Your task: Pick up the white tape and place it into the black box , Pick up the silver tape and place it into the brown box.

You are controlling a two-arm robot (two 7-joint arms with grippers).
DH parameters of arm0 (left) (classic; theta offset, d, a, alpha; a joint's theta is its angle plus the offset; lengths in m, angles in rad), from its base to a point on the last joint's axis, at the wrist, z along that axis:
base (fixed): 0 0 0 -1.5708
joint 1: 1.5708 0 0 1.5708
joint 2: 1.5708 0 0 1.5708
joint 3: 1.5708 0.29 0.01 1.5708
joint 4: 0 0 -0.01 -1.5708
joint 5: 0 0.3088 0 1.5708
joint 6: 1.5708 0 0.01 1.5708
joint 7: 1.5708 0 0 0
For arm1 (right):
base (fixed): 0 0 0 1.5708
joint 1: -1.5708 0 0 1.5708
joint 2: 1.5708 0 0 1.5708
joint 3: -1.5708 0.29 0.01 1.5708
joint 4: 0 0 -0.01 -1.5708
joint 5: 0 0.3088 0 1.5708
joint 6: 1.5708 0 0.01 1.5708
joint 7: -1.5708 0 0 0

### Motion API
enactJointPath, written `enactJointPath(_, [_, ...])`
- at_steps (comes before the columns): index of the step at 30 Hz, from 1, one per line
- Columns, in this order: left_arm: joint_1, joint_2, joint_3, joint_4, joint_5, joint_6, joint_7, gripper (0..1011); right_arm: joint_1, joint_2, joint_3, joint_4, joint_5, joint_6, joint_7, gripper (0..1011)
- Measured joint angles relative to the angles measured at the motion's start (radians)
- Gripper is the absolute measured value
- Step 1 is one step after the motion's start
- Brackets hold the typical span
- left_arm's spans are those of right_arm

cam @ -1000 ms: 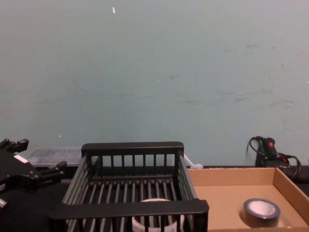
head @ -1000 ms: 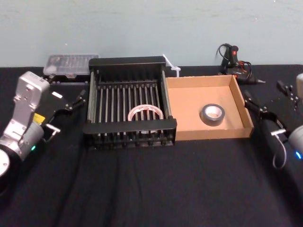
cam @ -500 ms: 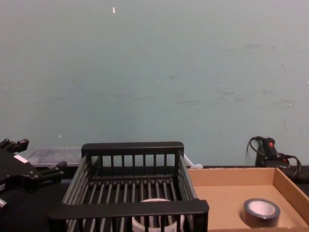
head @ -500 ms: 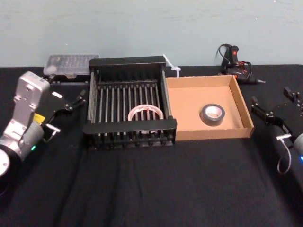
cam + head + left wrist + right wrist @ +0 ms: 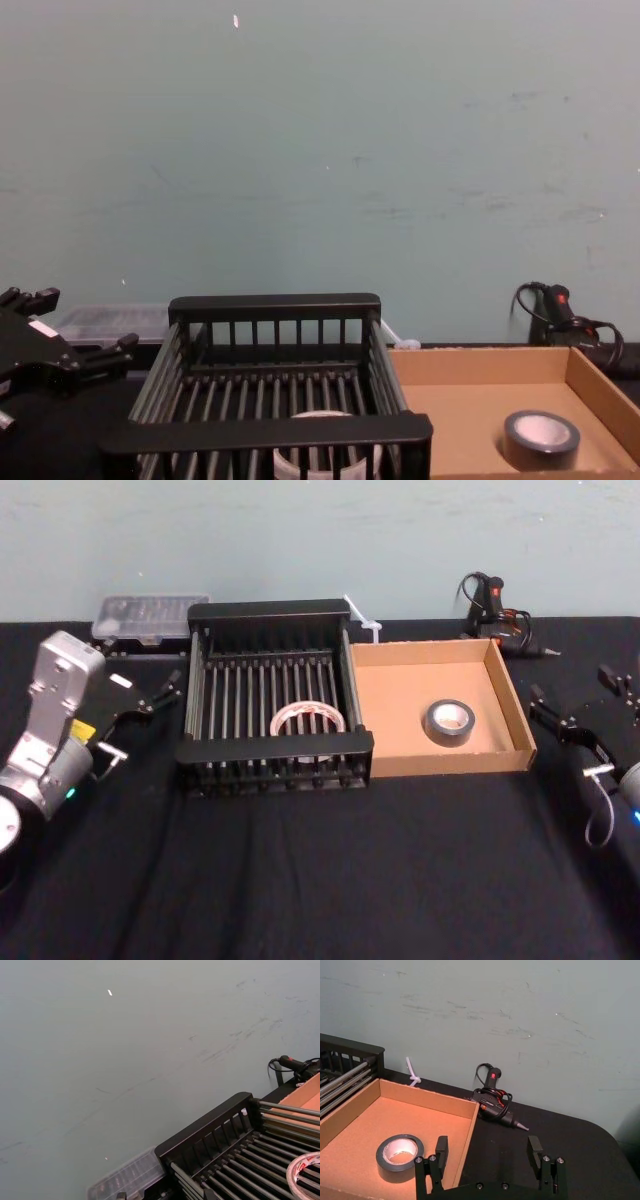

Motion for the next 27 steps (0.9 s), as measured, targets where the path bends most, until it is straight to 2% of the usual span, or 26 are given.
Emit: enactJointPath(27, [0.000, 0.000, 0.000, 0.000, 0.000, 0.000, 0.000, 1001, 0.000, 0.001, -0.002, 0.001, 0.000, -0.002, 0.000, 1002])
